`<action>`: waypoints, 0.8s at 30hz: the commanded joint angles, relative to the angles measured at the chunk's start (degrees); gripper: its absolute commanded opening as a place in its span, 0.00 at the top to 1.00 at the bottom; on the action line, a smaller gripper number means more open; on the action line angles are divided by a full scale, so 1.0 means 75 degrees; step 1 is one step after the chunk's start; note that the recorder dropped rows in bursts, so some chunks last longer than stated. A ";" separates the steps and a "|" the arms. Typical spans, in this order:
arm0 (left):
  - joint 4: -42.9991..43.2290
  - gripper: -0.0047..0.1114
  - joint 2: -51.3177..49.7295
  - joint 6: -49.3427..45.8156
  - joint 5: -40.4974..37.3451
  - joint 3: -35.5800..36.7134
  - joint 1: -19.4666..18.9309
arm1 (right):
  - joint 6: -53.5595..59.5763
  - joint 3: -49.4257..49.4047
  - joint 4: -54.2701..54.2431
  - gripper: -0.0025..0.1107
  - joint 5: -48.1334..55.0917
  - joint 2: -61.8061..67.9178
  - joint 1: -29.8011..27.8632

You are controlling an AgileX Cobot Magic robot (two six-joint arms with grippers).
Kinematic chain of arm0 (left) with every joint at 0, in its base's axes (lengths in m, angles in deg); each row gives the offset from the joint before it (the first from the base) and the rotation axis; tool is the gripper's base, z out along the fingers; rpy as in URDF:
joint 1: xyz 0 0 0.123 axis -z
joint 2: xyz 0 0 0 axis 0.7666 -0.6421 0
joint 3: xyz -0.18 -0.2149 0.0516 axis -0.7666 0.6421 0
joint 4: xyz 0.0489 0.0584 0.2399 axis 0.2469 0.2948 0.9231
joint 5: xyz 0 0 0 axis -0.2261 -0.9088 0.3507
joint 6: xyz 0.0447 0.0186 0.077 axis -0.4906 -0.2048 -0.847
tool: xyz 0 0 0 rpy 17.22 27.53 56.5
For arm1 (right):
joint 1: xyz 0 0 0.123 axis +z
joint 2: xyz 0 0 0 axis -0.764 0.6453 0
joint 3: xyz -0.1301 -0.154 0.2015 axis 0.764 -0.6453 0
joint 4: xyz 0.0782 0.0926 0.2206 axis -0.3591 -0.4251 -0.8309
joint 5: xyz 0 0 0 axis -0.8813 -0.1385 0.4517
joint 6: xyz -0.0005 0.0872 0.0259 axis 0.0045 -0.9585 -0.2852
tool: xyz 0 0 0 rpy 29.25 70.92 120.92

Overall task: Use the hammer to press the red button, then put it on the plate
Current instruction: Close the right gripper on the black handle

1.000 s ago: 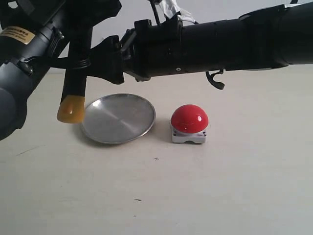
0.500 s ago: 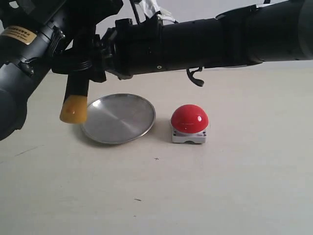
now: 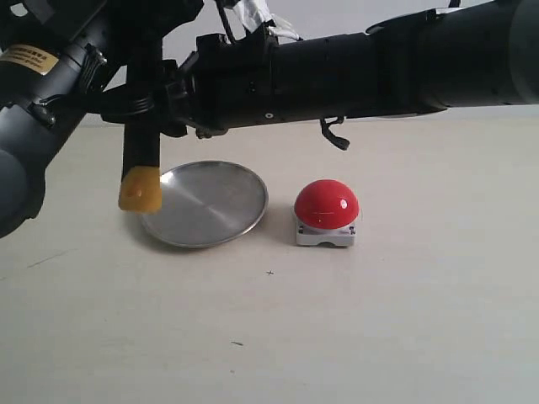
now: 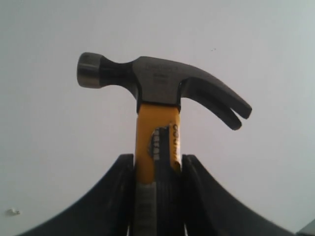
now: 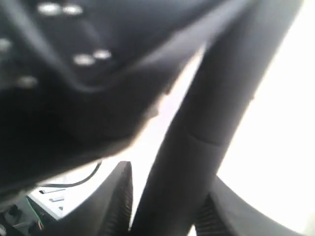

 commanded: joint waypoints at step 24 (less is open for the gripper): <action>0.0639 0.96 0.0065 -0.0912 0.0355 -0.0119 0.0018 | -0.0813 0.0047 0.0073 0.98 -0.0395 0.0039 0.0030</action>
